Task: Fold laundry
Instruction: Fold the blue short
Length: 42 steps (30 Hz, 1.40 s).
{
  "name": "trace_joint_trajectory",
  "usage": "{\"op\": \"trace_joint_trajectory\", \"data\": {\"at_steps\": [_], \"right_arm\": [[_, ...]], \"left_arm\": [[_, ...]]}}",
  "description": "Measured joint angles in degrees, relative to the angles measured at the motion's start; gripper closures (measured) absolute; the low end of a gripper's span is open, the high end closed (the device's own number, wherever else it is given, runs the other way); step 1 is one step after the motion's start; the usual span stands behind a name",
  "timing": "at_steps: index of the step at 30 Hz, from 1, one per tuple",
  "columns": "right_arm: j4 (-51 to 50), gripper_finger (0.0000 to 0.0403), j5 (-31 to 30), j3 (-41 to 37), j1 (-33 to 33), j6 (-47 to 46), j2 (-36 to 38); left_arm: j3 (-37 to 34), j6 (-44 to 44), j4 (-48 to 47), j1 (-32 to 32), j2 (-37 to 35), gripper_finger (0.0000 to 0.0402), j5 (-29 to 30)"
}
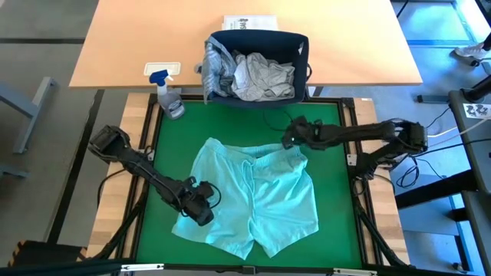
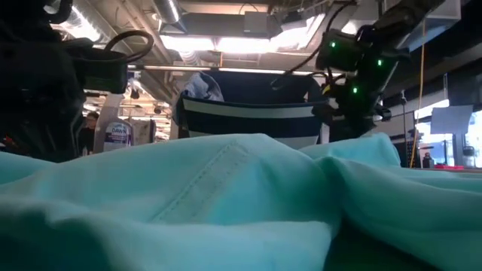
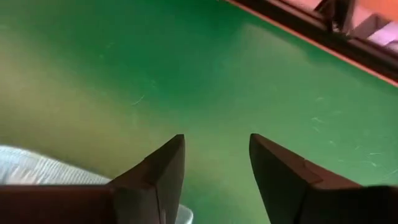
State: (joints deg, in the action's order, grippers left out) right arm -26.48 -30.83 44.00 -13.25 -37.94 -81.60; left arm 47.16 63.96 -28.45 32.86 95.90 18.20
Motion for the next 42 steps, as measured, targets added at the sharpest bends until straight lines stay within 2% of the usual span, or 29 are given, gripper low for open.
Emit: {"op": "trace_joint_trajectory", "data": {"at_steps": [4, 7, 10, 15, 19, 24, 27, 35, 37, 42], "right_arm": [[-2.18, 0.0224, 14.89, 2.45, 1.25, 6.66, 5.78], [-2.38, 0.0224, 26.99, 2.68, 4.09, 6.94, 9.42], [-3.09, 0.0224, 29.85, 2.72, 8.3, 4.52, 10.32], [-3.22, 0.0224, 26.19, 1.07, 14.91, 0.72, 8.31], [-1.91, 0.0224, 20.06, -0.62, 17.16, -2.85, 5.0], [0.79, 0.0224, 16.91, -1.31, 16.11, -3.45, -0.85], [1.04, 0.0224, 14.07, -1.34, 14.5, -3.14, -4.05], [-0.66, 0.0224, 3.36, -1.36, 8.49, -5.57, -6.38], [-1.01, 0.0224, 3.29, -1.11, 6.85, -5.42, -5.96], [-7.31, 0.0224, 5.05, 2.87, 5.23, -0.93, -2.78]], "left_arm": [[1.77, -2.97, -1.95, -1.42, -1.6, 0.0273, -2.55], [3.77, -6.91, -2.48, -3.26, -4.96, 0.0273, -2.36], [4.68, -10.45, -4.6, -5.51, -8.48, 0.0273, -1.26], [5.31, -14.11, -5.72, -10.15, -14.4, 0.0273, 5.35], [5.28, -17.67, -5.61, -14.63, -14.81, 0.0273, 10.78], [3.14, -21.08, -4.65, -21.27, -11.03, 0.0272, 8.29], [0.19, -20.89, -4.28, -24.7, -8.31, 0.0272, 8.93], [-5.86, -11.55, -3.14, -32.19, -4.89, 0.0272, 11.27], [-5.58, -12.02, -3.2, -33.06, -4.95, 0.0272, 10.93], [-1.07, -21.19, -5.37, -33.72, -8.13, 0.0272, 7.26]]}}
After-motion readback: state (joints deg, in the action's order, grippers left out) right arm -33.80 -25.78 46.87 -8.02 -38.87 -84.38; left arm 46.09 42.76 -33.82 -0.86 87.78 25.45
